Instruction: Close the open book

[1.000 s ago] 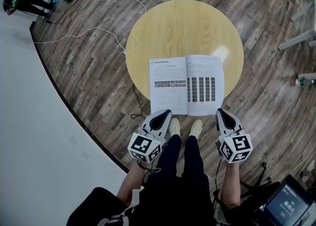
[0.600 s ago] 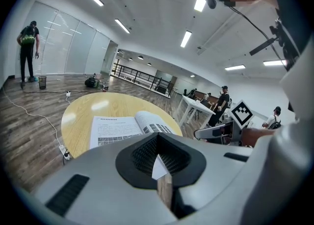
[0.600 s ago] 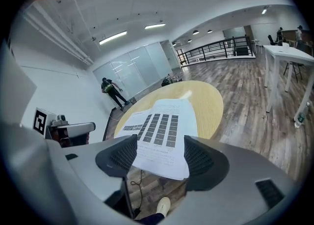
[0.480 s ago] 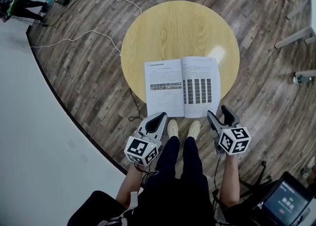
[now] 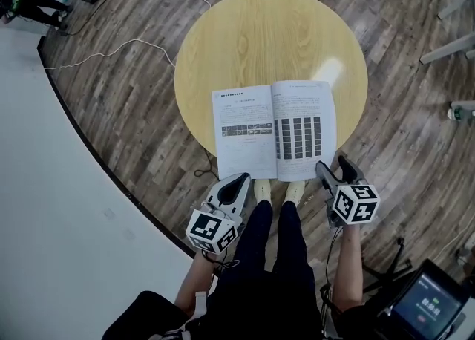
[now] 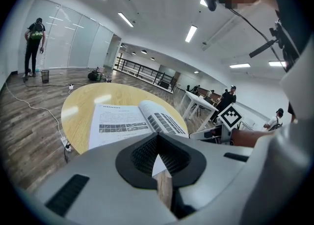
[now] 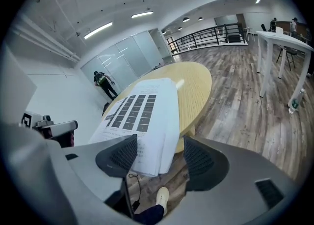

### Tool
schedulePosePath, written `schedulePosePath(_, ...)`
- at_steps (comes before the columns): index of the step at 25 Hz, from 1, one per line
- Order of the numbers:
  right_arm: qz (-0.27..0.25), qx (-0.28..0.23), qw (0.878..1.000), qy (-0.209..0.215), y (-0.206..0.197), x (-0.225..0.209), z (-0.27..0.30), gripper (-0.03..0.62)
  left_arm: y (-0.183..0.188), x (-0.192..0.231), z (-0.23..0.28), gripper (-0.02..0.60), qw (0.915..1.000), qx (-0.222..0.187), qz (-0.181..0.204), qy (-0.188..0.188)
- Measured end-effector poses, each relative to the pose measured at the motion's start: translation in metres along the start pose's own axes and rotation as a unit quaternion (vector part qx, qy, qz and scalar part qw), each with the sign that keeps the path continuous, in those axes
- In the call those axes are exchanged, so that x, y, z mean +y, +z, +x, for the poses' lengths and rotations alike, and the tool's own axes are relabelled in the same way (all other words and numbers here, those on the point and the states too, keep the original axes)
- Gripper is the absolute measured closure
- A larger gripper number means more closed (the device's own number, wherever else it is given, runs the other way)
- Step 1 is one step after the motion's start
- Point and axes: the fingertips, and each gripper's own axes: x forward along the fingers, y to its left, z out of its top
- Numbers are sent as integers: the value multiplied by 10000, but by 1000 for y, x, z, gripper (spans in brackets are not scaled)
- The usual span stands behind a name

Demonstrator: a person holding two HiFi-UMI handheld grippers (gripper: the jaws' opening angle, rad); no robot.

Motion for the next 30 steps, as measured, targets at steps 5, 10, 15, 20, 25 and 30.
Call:
schedulePosePath(5,-17,196,9998,-70,-5,-11,16,315,1,7,8,583,10000,36,-27,28)
schedulePosePath(10,142,234,9996,105,-7,-14,22,315,4,11,15,583,10000,59,13,34)
schedulePosePath(15,225,228,9994,126,-9,-15,23,315,2,14,18,583,9999,95,-14,37)
schedulePosePath(20,74,284,9996,4,-8,-14,21,315,5,16,15,583,10000,66,4,43)
schedulePosePath(25,17,249,9995,-179,-7,-11,18,372,4,18,11,583,10000,31,-6,42)
schedulePosePath(30,-15,105,9994,-338,-1,-13,8,504,5,18,7,583,10000,5,8,42)
